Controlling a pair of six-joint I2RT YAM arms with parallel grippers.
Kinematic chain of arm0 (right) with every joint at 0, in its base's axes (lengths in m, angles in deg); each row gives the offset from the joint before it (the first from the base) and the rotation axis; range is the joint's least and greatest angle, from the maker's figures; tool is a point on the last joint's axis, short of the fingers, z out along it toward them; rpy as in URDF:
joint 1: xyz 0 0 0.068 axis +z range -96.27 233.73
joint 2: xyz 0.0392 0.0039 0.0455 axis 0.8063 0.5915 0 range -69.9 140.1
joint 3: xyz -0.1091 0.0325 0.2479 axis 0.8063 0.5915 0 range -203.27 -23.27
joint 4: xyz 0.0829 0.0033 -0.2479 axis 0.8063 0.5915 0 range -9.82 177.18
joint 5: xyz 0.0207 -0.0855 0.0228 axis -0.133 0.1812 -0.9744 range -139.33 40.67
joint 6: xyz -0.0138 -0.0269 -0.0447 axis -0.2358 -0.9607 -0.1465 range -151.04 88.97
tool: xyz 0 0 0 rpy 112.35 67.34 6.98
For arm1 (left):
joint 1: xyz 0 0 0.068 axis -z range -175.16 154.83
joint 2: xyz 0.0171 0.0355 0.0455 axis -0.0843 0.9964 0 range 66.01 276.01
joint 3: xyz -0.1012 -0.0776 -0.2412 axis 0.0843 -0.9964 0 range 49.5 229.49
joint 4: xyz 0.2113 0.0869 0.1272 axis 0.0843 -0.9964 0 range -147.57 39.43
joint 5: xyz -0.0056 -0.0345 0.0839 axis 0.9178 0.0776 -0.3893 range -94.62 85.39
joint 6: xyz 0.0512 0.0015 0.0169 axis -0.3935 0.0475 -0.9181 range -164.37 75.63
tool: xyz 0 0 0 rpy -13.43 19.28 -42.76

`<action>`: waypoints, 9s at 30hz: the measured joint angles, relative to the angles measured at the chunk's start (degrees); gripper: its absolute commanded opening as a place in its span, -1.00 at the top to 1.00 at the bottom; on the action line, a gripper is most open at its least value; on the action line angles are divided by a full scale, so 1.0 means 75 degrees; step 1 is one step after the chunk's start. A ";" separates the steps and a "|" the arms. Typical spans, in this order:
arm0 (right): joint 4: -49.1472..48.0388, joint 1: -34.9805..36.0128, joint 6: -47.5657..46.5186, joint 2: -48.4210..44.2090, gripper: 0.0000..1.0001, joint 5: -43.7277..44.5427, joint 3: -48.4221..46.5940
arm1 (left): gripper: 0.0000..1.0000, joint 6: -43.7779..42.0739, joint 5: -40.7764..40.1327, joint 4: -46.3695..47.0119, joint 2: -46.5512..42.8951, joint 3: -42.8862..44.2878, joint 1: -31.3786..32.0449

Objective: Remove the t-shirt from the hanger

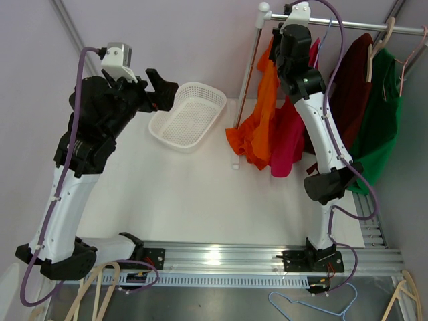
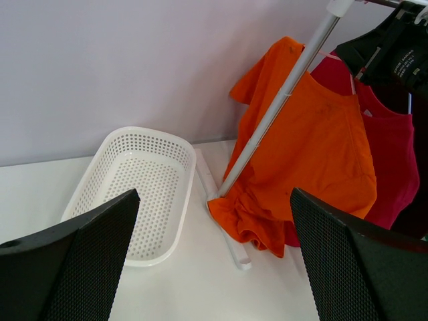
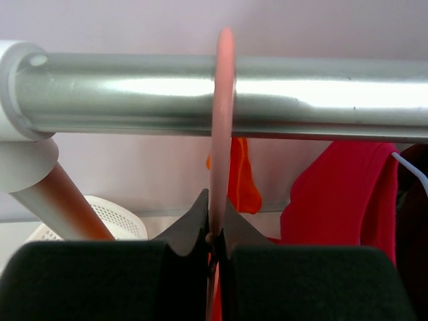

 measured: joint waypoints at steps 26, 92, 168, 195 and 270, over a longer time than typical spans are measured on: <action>-0.0854 0.1422 -0.0965 -0.2457 1.00 0.2261 0.1804 | -0.99 -0.1087 -0.0254 0.1268 -0.1090 -0.1428 0.1475; 0.0396 0.3357 0.0536 -0.2987 1.00 0.4666 0.2390 | 0.98 -0.2518 -0.2804 0.5365 -0.0192 -0.5779 0.6295; -0.1524 0.1909 -0.0332 -0.3657 1.00 0.2296 0.3978 | 0.99 -0.2521 -0.1603 0.3281 0.3480 0.4905 0.0758; -0.2232 0.0262 0.0003 -0.2958 1.00 0.1163 0.3838 | 0.99 -0.1373 -0.1285 0.3544 0.5776 0.4030 -0.1498; -0.3579 -0.0055 -0.0723 -0.0915 1.00 -0.1142 0.2398 | -0.99 0.2538 0.0772 -0.1026 0.7851 0.1276 -0.1483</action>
